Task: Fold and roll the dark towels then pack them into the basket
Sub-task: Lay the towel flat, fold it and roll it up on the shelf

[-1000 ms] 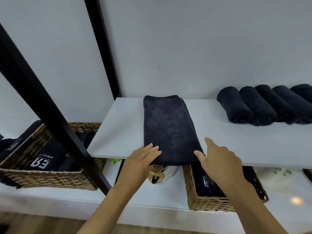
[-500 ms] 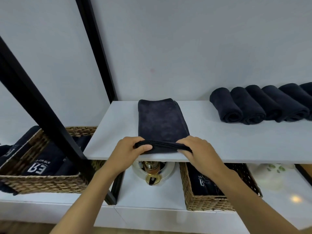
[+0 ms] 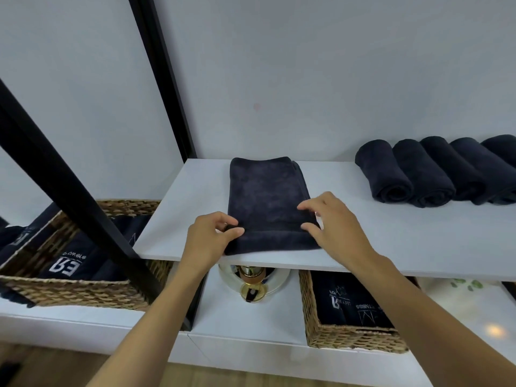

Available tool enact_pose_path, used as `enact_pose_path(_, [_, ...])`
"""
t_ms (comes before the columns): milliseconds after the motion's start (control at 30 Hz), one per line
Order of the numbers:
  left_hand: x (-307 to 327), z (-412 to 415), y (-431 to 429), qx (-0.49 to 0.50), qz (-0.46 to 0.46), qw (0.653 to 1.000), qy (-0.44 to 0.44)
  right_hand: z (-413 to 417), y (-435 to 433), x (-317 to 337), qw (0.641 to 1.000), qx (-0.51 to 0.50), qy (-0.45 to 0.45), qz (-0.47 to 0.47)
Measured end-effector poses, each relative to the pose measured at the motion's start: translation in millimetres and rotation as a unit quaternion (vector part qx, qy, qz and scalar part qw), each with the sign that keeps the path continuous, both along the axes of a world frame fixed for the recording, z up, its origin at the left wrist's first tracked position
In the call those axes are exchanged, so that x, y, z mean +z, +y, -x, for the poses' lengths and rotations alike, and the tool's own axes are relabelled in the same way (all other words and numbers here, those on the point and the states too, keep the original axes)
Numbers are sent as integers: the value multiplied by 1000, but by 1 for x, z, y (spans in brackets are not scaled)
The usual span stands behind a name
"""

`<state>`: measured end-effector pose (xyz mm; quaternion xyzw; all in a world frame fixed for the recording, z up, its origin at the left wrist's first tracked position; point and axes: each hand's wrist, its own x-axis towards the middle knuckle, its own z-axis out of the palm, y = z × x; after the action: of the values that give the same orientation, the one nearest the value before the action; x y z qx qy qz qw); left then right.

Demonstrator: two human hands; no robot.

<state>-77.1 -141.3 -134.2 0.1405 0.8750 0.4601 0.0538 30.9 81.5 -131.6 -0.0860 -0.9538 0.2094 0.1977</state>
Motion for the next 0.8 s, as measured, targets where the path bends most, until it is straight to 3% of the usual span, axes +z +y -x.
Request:
enact_pose_path(67, [-1, 0, 2, 8, 4, 1000, 11, -9, -2, -8, 985, 85, 80, -127])
enact_pose_path(167, [-1, 1, 4, 21, 31, 998, 46, -15, 2, -23, 964, 148, 45, -215])
enact_pose_path(300, [-6, -8, 2, -46, 99, 975, 194, -7, 11, -18, 965, 127, -5, -228])
enact_pose_path(400, [-14, -10, -9, -151, 184, 922, 304, -1, 9, -4, 966, 135, -52, -214])
enact_pose_path(500, [-15, -2, -16, -192, 233, 871, 387, 7, 8, 9, 968, 144, -124, -164])
enact_pose_path(567, [-10, 2, -17, -217, 207, 882, 364, 11, 9, 19, 968, 161, -177, -82])
enact_pose_path(667, [3, 9, -13, -231, 150, 934, 228, 17, 16, 24, 957, 170, -228, 60])
enact_pose_path(800, [15, 32, 6, -248, 115, 960, 56, 25, 19, 19, 966, 105, -183, 151])
